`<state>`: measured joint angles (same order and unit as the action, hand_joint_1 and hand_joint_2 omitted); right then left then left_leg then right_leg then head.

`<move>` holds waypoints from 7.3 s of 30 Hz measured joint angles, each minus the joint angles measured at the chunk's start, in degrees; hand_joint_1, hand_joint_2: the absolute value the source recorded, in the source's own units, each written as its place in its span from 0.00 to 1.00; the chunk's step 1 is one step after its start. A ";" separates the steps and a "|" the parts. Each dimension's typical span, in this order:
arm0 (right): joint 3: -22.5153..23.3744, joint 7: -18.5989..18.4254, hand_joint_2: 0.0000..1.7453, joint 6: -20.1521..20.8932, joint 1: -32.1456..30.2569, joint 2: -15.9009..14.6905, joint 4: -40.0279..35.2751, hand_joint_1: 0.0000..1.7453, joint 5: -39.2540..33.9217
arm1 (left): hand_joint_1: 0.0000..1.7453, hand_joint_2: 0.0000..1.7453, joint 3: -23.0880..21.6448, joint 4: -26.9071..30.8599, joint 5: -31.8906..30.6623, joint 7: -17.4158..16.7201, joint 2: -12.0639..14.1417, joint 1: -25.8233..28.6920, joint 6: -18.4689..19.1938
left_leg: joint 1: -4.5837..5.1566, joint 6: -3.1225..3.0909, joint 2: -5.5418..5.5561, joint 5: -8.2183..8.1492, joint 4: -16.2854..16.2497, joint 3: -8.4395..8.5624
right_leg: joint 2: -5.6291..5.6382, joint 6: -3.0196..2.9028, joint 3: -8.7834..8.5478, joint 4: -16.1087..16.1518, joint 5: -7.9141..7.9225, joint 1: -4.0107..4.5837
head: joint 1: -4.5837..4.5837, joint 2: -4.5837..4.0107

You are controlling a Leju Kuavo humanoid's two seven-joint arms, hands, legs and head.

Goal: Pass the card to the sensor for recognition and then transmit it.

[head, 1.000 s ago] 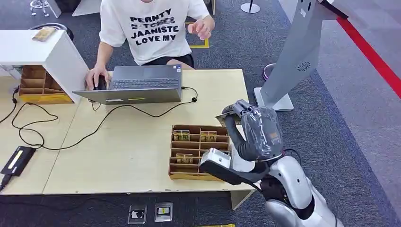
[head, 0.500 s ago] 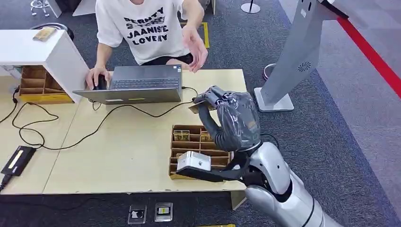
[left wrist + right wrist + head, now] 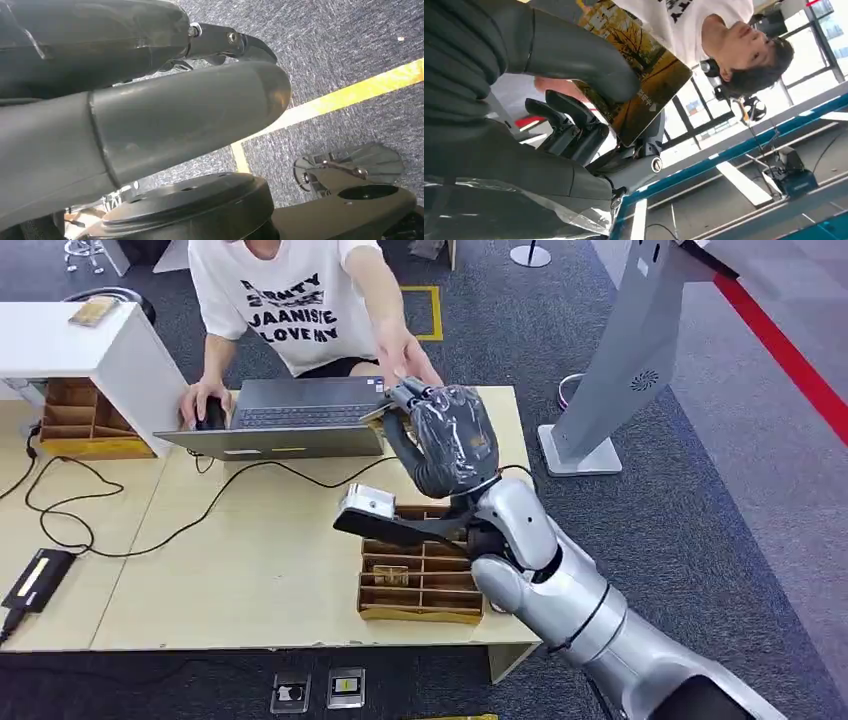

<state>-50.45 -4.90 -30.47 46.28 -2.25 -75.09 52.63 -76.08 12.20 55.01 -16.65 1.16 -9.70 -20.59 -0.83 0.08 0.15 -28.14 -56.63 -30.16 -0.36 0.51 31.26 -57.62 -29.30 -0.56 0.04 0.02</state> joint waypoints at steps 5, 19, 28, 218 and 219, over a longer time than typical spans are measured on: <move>-1.29 0.50 1.00 -1.72 2.95 1.88 8.77 1.00 0.68 | 0.00 0.00 -0.02 0.00 -0.20 -0.13 0.00 -0.18 0.09 | 0.00 0.00 0.01 0.00 0.00 0.01 | -0.03 0.00 0.01 0.00 0.00 0.00 | -0.04 0.00; -4.15 -1.88 1.00 -2.42 4.88 2.62 19.40 0.00 1.81 | 0.00 0.00 -0.20 0.00 -1.29 -0.81 0.00 -0.45 0.39 | 0.00 -0.01 0.00 0.00 -0.01 0.01 | 0.04 0.00 0.05 0.01 0.00 0.00 | -0.02 0.00; -5.53 -4.48 1.00 -1.22 5.11 1.94 20.78 0.00 1.40 | 0.00 0.00 -0.59 0.00 -1.97 -1.05 0.09 -0.72 1.07 | 0.00 -0.01 -0.03 0.00 -0.01 0.02 | 0.06 0.00 0.07 0.01 0.00 0.00 | -0.02 0.00; 2.01 -18.56 1.00 13.44 -36.24 -9.42 -15.15 0.45 10.84 | 0.00 0.00 -0.96 0.00 0.86 1.77 0.35 1.95 0.37 | 0.00 0.03 -0.09 -0.06 0.00 0.03 | 0.09 -0.01 0.07 0.03 -0.01 -0.01 | -0.02 0.00; 2.01 -18.58 1.00 13.31 -36.17 -9.42 -15.09 0.45 10.80 | 0.00 0.00 -0.96 0.00 0.63 1.77 0.35 1.93 0.42 | 0.00 0.03 -0.09 -0.06 0.00 0.03 | 0.09 -0.01 0.07 0.03 -0.01 -0.01 | -0.02 0.00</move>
<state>-48.43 -23.47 -17.16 10.11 -11.67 -90.18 63.43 -77.05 12.20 55.65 -14.88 1.51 -7.77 -20.17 -0.83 0.11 0.06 -28.19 -56.63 -30.13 -0.28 0.49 31.33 -57.58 -29.31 -0.56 0.02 0.02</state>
